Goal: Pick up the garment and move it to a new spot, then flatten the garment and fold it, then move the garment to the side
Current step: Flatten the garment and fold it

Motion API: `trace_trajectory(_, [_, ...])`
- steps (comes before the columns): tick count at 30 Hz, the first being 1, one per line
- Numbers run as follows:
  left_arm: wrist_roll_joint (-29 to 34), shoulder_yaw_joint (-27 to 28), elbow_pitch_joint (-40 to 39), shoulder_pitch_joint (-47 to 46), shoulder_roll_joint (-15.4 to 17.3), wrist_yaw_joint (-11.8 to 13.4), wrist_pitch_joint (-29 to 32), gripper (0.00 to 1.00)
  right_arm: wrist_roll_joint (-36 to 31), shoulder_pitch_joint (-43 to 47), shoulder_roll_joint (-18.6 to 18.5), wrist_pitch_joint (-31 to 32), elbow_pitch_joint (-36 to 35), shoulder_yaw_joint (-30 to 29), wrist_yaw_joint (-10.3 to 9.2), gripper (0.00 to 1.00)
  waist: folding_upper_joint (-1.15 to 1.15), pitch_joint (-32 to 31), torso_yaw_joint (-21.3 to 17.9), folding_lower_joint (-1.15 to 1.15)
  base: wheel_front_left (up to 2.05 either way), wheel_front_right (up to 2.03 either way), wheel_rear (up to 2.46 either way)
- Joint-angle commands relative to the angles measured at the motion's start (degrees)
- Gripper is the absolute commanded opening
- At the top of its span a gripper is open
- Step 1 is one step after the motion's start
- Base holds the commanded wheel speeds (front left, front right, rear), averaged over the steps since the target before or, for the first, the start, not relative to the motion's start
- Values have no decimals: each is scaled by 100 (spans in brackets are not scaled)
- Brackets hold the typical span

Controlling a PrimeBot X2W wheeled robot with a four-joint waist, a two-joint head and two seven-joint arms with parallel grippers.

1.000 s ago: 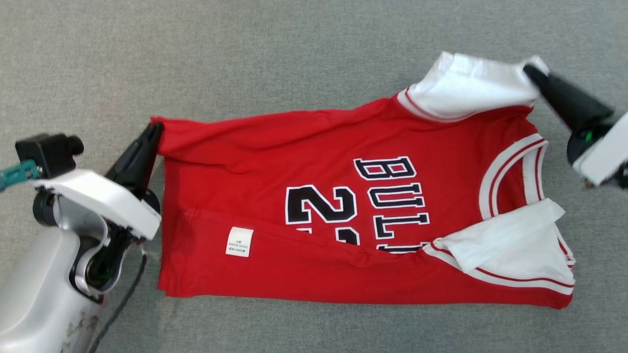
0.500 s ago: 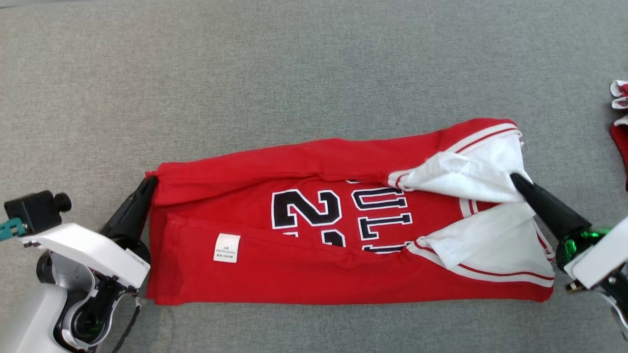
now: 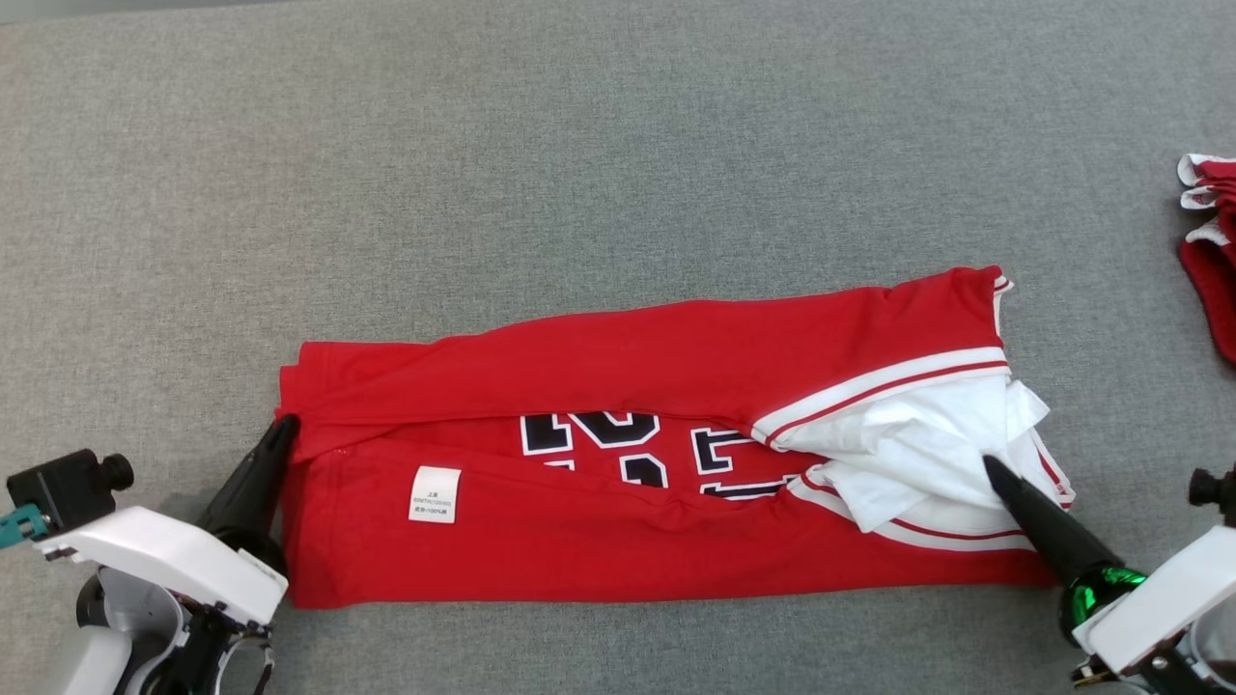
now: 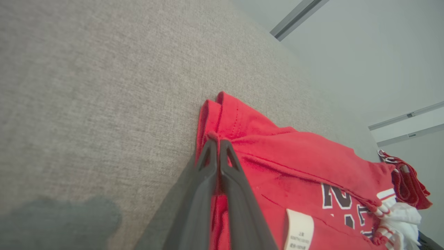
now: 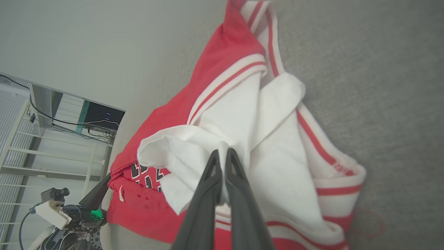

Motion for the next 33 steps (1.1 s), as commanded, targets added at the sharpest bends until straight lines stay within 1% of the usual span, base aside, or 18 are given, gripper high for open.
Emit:
trace_trajectory(1, [46, -17, 49, 58, 28, 40, -26, 2, -55, 42, 70, -88, 50, 67, 3, 16, 0, -5, 0, 0, 0, 0, 0])
trace_trajectory(2, [154, -57, 93, 57, 52, 93, -47, 38, -93, 49, 90, -136, 85, 101, 3, 42, 0, -8, 8, 0, 0, 0, 0])
trace_trajectory(3, [230, -85, 116, 38, 55, 127, -100, 38, -130, 51, 97, -179, 120, 133, 3, 48, 0, -9, 15, 0, 0, 0, 0])
trace_trajectory(4, [287, -86, 150, -2, 26, 153, -180, 100, -179, 28, 121, -248, 122, 163, 3, 100, 0, -12, 21, 0, 0, 0, 0])
trace_trajectory(7, [498, -85, 267, -61, -49, 247, -440, 100, -395, -69, 173, -529, 159, 246, 3, 100, 0, -44, 18, 0, 0, 0, 0])
trace_trajectory(9, [613, -59, 315, -53, -117, 327, -675, 100, -555, -127, 205, -827, 100, 282, 3, 100, 0, -77, 11, 0, 0, 0, 0])
trace_trajectory(11, [797, -56, 380, -48, -166, 418, -933, 100, -734, -156, 187, -1107, 86, 341, 3, 100, 0, -124, 8, 0, 0, 0, 0])
trace_trajectory(12, [797, -56, 380, -48, -166, 418, -933, 100, -734, -156, 187, -1107, 86, 341, 3, 100, 0, -124, 8, 0, 0, 0, 0])
trace_trajectory(15, [964, -67, 467, -17, -296, 511, -1260, 100, -971, -221, 133, -1524, 104, 386, 3, 100, 0, -208, 6, 0, 0, 0, 0])
trace_trajectory(18, [1126, -47, 518, 12, -403, 585, -1492, 100, -1175, -289, 112, -1787, 215, 386, 3, 100, 0, -291, 18, 0, 0, 0, 0])
trace_trajectory(26, [1561, 30, 654, -164, -648, 626, -1732, 100, -1357, -370, 194, -1978, 426, 359, 3, 100, 0, -465, 109, 0, 0, 0, 0])
trace_trajectory(33, [2098, 298, 578, -274, -768, 698, -1765, 100, -1627, -483, 236, -2020, 541, 251, 3, 100, 0, -567, 124, 0, 0, 0, 0])
